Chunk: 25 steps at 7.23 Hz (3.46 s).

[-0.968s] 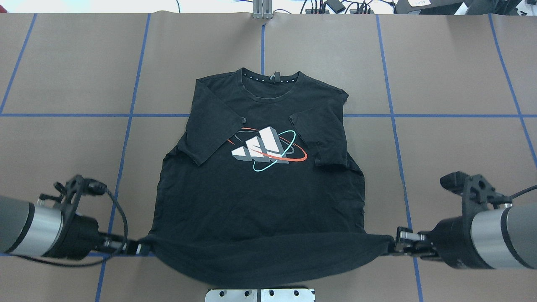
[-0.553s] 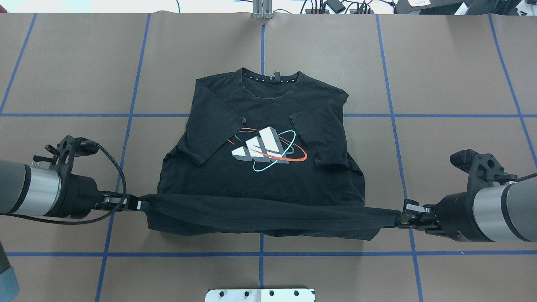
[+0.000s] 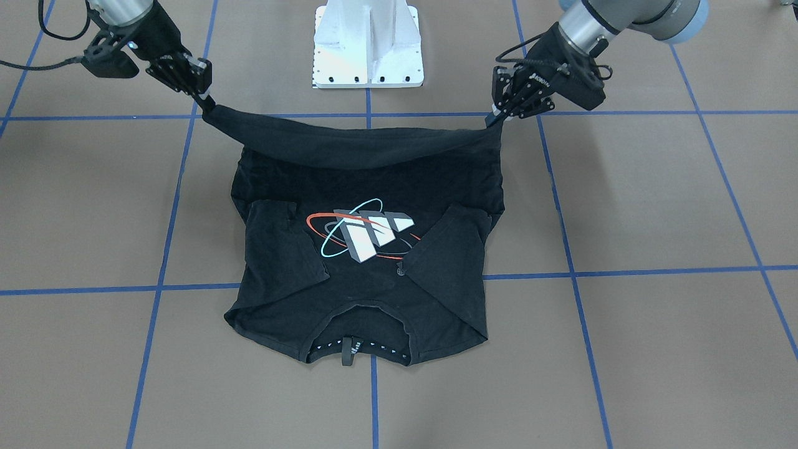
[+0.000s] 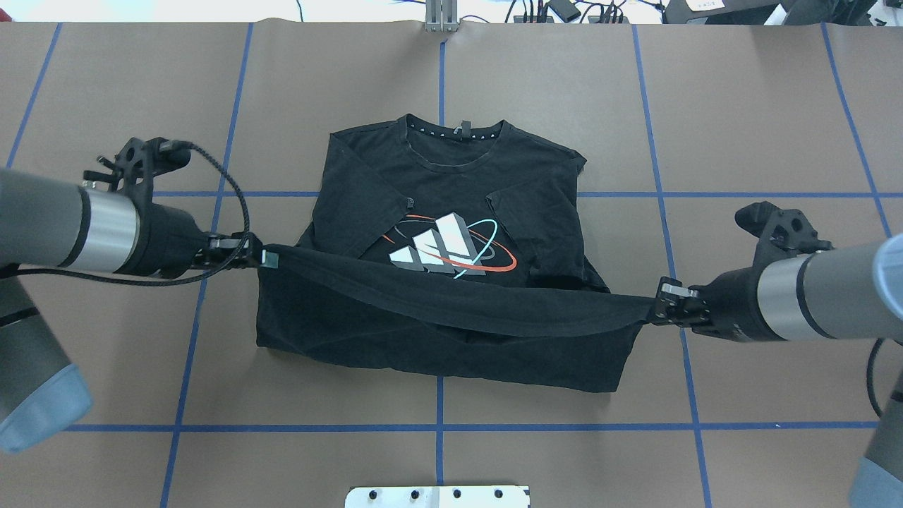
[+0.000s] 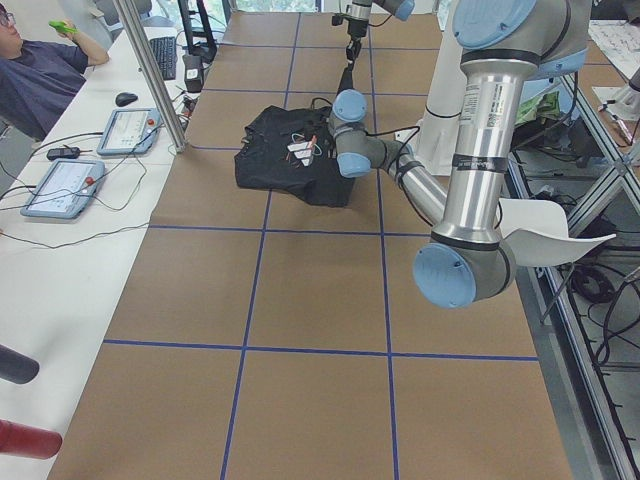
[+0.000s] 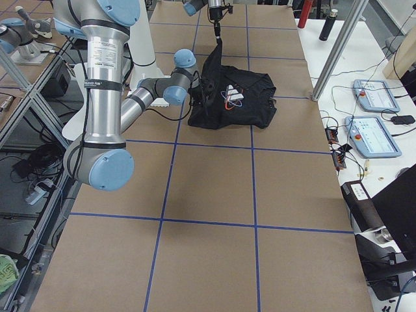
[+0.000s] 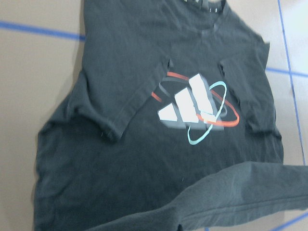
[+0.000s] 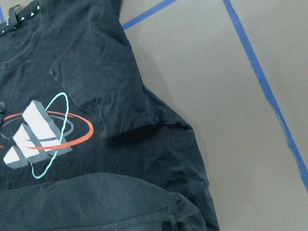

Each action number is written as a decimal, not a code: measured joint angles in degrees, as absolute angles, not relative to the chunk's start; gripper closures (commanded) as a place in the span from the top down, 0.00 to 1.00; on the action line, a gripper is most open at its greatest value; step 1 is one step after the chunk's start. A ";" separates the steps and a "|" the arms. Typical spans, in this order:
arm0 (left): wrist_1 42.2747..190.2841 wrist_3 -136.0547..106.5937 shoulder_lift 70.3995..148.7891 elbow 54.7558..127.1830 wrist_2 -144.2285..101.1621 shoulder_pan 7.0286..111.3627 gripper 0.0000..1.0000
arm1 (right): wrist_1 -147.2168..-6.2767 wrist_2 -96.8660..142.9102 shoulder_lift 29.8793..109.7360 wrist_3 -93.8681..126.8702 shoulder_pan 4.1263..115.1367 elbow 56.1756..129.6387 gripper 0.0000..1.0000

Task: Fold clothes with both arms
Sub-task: 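Carry the hem with both grippers toward the collar, then lower the hem onto the collar and open both grippers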

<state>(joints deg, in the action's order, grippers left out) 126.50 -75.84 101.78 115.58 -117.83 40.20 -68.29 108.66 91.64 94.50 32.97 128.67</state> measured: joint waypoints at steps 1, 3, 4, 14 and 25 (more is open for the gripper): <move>125.80 -75.57 105.16 111.67 -117.84 41.77 0.00 | -68.29 108.74 89.47 93.63 34.56 126.03 0.00; 125.71 -74.45 110.42 103.94 -117.59 44.49 0.00 | -69.87 108.84 84.24 90.52 38.11 120.52 0.00; 125.77 -73.35 111.92 101.35 -116.88 45.38 0.00 | -72.71 109.20 80.27 89.23 40.23 117.91 0.00; 127.40 -66.49 124.31 78.01 -109.28 47.58 0.00 | -79.28 112.34 58.20 76.93 50.07 88.97 0.00; 134.44 -54.92 113.98 85.68 -116.76 48.16 1.00 | -79.60 122.63 56.85 66.58 53.75 85.38 1.00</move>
<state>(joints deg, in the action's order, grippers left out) 134.44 -54.92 113.98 85.68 -116.76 48.16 -79.60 122.63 56.85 66.58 53.75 85.38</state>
